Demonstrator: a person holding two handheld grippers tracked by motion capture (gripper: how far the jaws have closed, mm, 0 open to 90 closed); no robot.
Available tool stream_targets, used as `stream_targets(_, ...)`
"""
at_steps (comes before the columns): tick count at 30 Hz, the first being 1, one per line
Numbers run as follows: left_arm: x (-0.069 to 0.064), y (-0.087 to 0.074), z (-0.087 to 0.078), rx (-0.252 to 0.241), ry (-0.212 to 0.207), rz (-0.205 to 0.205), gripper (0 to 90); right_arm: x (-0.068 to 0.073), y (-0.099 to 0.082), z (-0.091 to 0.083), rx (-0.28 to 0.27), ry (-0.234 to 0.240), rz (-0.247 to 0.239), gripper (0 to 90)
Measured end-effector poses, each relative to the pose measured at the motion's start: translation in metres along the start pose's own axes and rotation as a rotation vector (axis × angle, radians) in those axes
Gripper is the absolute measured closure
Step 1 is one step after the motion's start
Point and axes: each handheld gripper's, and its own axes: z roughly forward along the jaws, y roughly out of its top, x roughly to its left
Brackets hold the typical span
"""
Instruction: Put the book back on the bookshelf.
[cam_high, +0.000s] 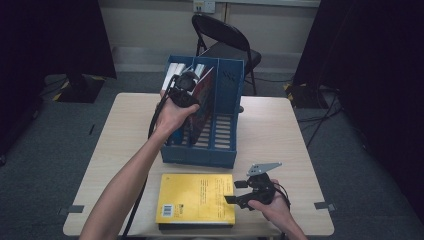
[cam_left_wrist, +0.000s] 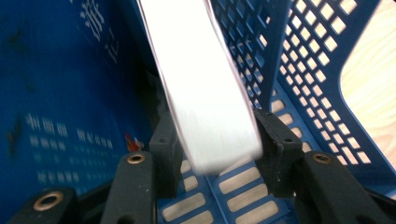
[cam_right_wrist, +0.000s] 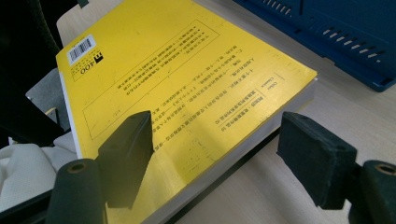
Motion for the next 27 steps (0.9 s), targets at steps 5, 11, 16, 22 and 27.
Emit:
stream_targets(5,0.004,-0.017,0.000,-0.003,-0.043,-0.002,56.6,0.000,0.000,0.001,0.002,-0.003,-0.001,26.2)
stream_targets(11,0.005,-0.035,0.001,-0.030,-0.070,0.030,56.0,0.002,0.000,0.003,0.006,-0.004,-0.001,26.3)
stream_targets(16,0.007,-0.046,0.002,-0.048,-0.106,0.026,59.1,0.001,0.000,0.004,0.010,-0.005,0.002,26.2)
stream_targets(22,0.006,-0.060,0.005,-0.052,-0.177,0.038,58.7,0.001,0.000,0.003,0.007,-0.009,0.001,26.3)
stream_targets(27,0.002,-0.075,0.007,-0.060,-0.216,0.052,58.7,0.001,0.000,0.004,0.007,-0.011,0.001,26.2)
